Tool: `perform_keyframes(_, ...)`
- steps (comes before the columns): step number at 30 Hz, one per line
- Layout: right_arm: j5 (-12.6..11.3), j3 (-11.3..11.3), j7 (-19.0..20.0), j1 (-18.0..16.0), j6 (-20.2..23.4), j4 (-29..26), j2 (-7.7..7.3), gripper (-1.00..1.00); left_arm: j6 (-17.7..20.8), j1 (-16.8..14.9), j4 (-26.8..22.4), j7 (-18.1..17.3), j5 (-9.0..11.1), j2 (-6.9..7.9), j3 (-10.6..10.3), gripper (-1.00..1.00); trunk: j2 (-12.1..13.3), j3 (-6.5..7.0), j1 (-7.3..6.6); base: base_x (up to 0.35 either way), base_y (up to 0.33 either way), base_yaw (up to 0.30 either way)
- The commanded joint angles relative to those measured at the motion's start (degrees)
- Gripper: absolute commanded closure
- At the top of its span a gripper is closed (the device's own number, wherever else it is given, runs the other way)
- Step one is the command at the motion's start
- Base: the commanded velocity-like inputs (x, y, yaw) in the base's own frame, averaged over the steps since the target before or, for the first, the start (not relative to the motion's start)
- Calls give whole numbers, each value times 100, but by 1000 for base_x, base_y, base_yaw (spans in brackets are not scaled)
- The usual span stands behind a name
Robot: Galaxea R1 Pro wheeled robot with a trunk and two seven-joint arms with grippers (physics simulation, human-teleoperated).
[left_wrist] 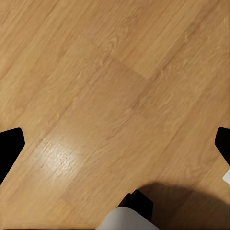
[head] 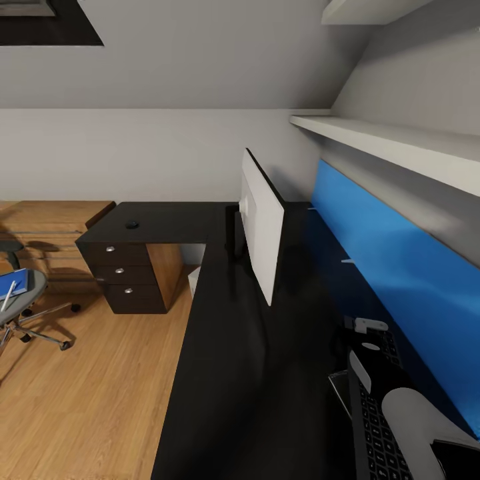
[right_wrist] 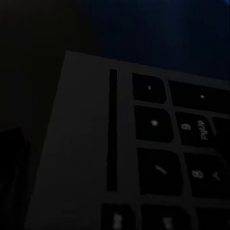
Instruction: In the bedroom, organize the workspace by keeping the computer under the desk, ensuring the monitor is on the desk, placing the keyboard on the desk next to the monitor, placing the mouse on the desk next to the keyboard, moving the folder from the swivel chair onto the desk next to the mouse, stacking the notebook on top of the folder with the pen on top of the notebook, and positioning the swivel chair next to the desk.
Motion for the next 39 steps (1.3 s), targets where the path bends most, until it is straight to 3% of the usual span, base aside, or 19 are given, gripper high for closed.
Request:
perform_keyframes(1,-47,-20,-10,2,33,101,2,-100,-30,-4,-6,32,57,7,-48,-100,-3,-6,-2,-155,0,0)
perform_keyframes(9,-47,-20,-10,2,25,101,2,-100,-30,-4,-6,32,57,7,-48,-100,-3,-6,-2,-65,0,0)
perform_keyframes(31,-47,-18,-10,2,15,101,2,-100,-32,-4,-6,32,58,7,-48,-100,-3,-6,-2,-216,0,0)
perform_keyframes(39,-47,-12,-10,2,14,101,2,-100,-32,-4,-6,32,53,7,-49,-100,-3,-6,-2,-29,0,0)
